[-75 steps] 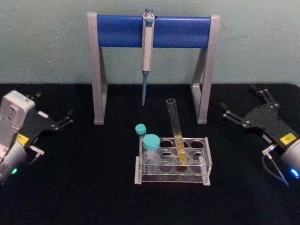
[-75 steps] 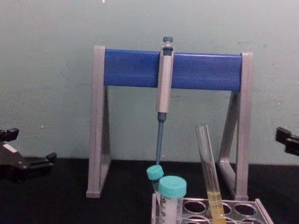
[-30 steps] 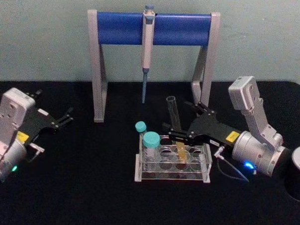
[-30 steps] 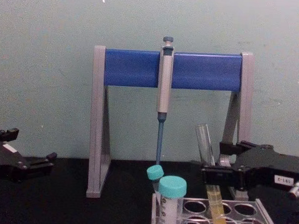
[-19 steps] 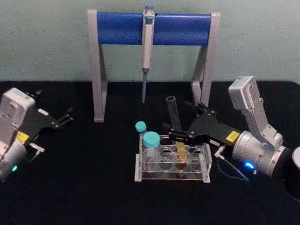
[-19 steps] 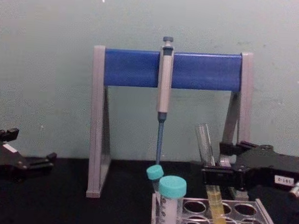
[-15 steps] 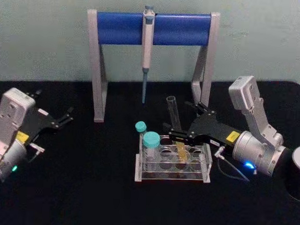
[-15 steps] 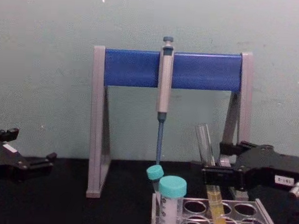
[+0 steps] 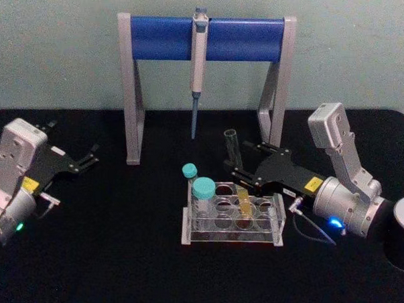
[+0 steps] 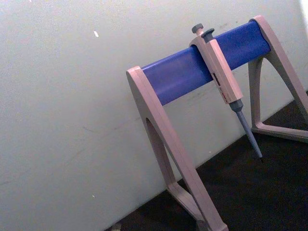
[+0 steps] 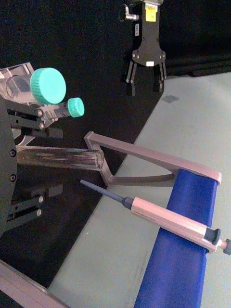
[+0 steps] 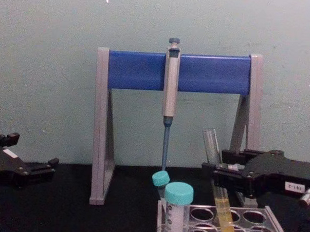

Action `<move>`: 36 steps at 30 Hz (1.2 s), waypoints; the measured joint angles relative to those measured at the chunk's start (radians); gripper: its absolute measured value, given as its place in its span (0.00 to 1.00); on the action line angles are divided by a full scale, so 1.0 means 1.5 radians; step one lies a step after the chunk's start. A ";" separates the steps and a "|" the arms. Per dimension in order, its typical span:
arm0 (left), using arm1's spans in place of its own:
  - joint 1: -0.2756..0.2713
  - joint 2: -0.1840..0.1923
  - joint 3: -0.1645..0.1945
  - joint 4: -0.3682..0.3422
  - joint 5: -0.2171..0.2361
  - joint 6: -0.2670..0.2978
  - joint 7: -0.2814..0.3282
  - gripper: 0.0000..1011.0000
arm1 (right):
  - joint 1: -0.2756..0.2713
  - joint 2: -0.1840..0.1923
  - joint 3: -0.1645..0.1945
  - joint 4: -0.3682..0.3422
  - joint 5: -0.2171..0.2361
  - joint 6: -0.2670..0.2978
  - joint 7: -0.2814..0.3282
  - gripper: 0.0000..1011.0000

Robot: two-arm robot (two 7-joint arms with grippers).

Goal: Pick up the test tube from the test tube rack, shake it, then place it back into the test tube rack.

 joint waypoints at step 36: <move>0.000 0.000 0.000 0.000 0.000 0.000 0.000 0.99 | -0.013 -0.001 0.024 -0.009 0.026 -0.035 0.018 0.22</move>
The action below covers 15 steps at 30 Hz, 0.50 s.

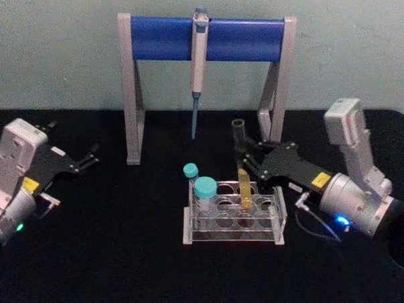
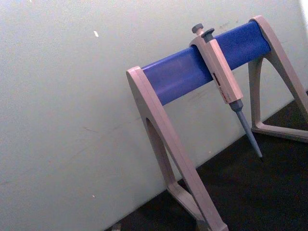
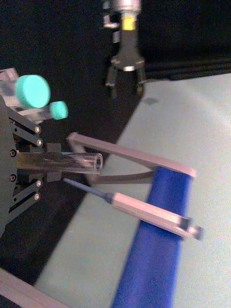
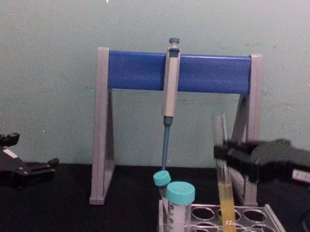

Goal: Pick up the test tube from the test tube rack, shake it, then place it back into the test tube rack.

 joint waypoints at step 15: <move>0.000 0.000 0.000 0.000 0.000 0.000 0.000 0.99 | -0.042 0.003 0.086 -0.069 0.099 -0.121 0.022 0.22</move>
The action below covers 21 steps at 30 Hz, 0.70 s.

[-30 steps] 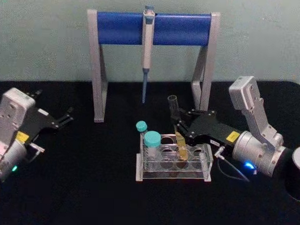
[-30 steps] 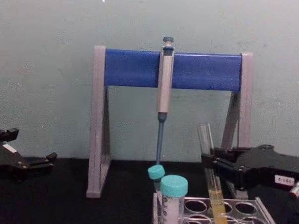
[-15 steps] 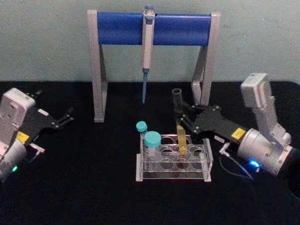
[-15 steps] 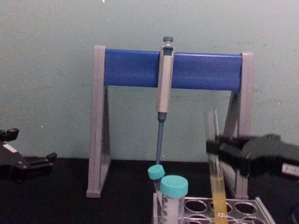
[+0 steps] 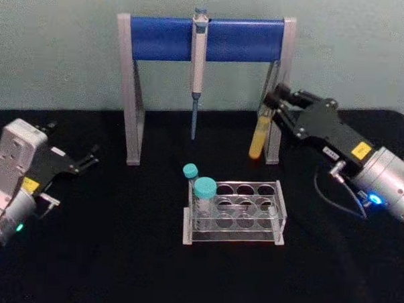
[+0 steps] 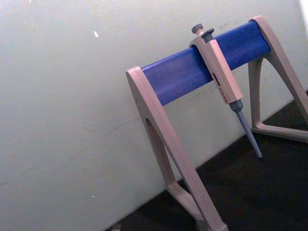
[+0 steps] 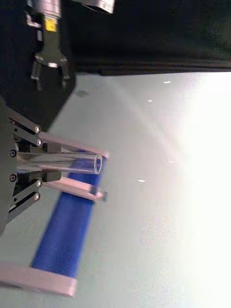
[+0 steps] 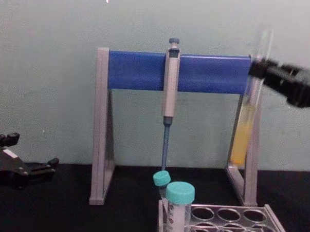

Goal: Pick up the test tube from the test tube rack, shake it, then place it back into the test tube rack.

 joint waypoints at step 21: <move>0.000 0.000 0.000 0.000 0.000 0.000 0.000 0.99 | -0.014 -0.012 0.018 -0.001 -0.027 -0.049 -0.006 0.22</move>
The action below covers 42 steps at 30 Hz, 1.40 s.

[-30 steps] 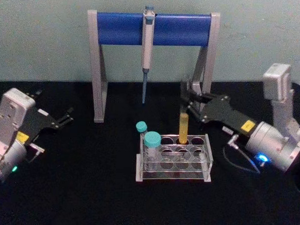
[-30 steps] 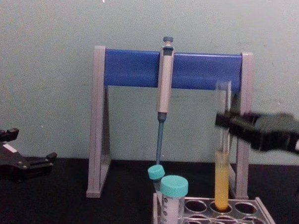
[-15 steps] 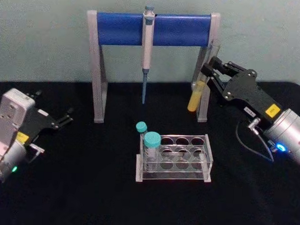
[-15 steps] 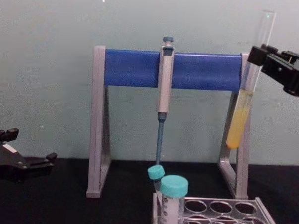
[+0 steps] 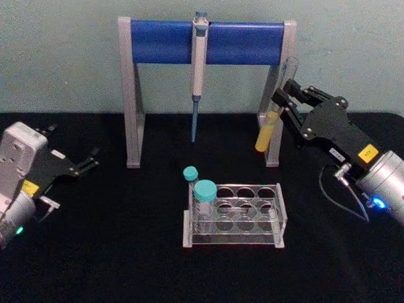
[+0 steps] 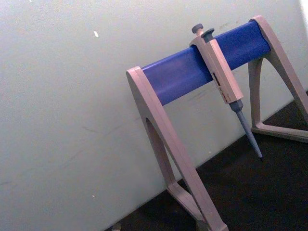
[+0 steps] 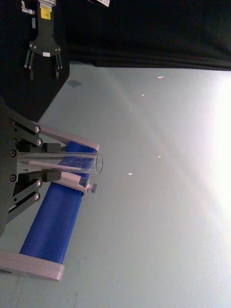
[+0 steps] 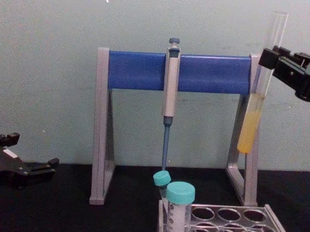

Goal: Pick up the test tube from the test tube rack, shake it, then place it back into the test tube rack.

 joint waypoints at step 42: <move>0.000 0.000 0.000 0.000 0.000 0.000 0.000 0.99 | 0.008 0.186 -0.019 -0.022 0.083 0.062 0.171 0.22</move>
